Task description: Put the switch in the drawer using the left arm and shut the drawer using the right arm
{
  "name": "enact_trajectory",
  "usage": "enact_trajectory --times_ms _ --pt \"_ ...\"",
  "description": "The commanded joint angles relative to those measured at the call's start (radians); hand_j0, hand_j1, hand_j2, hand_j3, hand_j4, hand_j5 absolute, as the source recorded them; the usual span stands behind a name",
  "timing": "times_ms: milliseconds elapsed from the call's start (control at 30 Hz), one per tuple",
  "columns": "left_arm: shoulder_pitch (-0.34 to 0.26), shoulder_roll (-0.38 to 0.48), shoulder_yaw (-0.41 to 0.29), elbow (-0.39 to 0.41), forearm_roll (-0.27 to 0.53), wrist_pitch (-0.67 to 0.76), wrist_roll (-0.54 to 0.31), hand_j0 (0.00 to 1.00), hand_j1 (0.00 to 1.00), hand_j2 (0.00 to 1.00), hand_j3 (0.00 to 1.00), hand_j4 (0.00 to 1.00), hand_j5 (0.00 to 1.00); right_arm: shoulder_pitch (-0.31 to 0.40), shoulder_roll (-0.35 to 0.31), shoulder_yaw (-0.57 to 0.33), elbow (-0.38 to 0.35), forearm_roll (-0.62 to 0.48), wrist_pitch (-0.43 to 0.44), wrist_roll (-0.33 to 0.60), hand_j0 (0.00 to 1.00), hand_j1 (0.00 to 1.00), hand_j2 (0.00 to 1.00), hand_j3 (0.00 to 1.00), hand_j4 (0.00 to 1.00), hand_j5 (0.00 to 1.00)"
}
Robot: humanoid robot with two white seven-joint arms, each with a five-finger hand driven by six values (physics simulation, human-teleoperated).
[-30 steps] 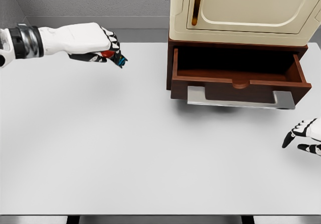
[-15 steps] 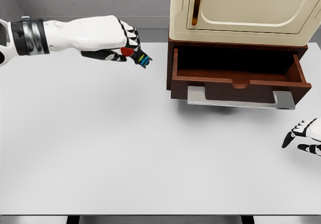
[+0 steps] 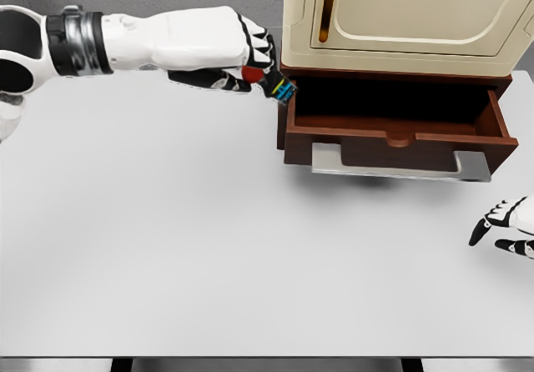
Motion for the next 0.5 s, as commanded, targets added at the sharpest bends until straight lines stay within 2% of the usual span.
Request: enact_trajectory --times_ms 0,167,367,467 --pt "-0.005 -0.041 -0.015 0.002 0.006 0.004 0.001 0.45 0.45 0.45 0.45 0.45 0.45 0.0 -0.001 0.0 0.0 -0.007 0.003 0.0 0.54 0.54 0.54 0.54 0.54 0.54" --pt "-0.026 -0.113 -0.035 0.018 0.002 0.004 0.001 0.45 0.45 0.45 0.45 0.45 0.45 0.0 -0.001 0.0 0.0 -0.007 0.003 0.0 0.54 0.54 0.54 0.54 0.54 0.54" --pt "-0.051 -0.28 -0.053 0.167 -0.086 0.004 0.001 0.45 0.45 0.45 0.45 0.45 0.45 0.0 -0.001 0.0 0.0 -0.007 0.003 0.0 0.54 0.54 0.54 0.54 0.54 0.54" --pt "-0.051 -0.314 -0.055 0.191 -0.11 0.004 0.001 0.45 0.45 0.45 0.45 0.45 0.45 0.0 -0.001 0.0 0.0 -0.007 0.003 0.0 0.54 0.54 0.54 0.54 0.54 0.54"
